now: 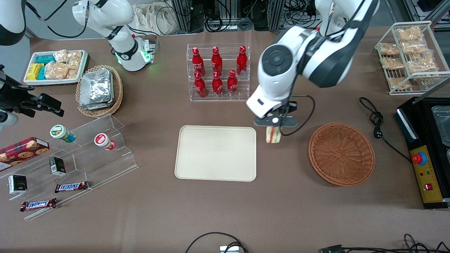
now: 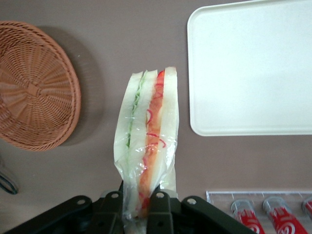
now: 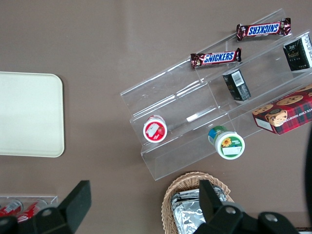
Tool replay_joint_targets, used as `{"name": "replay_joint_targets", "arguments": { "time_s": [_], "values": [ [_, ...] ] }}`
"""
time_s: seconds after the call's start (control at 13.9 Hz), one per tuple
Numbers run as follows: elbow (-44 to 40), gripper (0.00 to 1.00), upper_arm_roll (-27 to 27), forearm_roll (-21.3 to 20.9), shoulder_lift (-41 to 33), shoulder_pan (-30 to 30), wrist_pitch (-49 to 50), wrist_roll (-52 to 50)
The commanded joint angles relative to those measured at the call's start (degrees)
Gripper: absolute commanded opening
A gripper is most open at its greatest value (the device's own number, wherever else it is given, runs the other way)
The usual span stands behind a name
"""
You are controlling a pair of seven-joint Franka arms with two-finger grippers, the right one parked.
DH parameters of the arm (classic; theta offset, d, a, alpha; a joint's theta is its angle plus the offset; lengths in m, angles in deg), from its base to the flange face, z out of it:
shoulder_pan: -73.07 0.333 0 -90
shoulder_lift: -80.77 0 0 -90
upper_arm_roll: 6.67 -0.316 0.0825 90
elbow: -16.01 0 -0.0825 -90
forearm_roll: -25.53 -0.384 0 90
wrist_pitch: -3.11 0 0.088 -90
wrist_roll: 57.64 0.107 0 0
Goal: Place sandwich from basket to tray
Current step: 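Carry the held sandwich with the left gripper over the cream tray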
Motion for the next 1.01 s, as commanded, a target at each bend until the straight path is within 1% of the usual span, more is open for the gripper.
{"name": "replay_joint_targets", "arguments": {
  "time_s": [0.0, 0.14, 0.36, 0.5, 0.58, 0.65, 0.94],
  "values": [
    [-5.7, 0.00, -0.1, -2.6, 8.4, -2.6, -3.4, -3.0],
    [-5.4, 0.00, -0.1, -3.9, 11.6, -3.7, -6.7, -3.5],
    [-5.5, 0.00, -0.2, -4.5, 15.8, -4.8, -12.6, -5.2],
    [-5.5, 0.01, -0.3, -8.2, 18.9, -6.2, -17.0, -9.5],
    [-5.5, 0.01, -0.3, -10.4, 20.1, -6.4, -17.8, -11.7],
    [-5.5, 0.02, -0.3, -11.8, 21.1, -6.4, -18.0, -12.4],
    [-5.7, 0.04, -0.5, -12.4, 22.4, -6.3, -19.9, -12.3]
  ]
}}
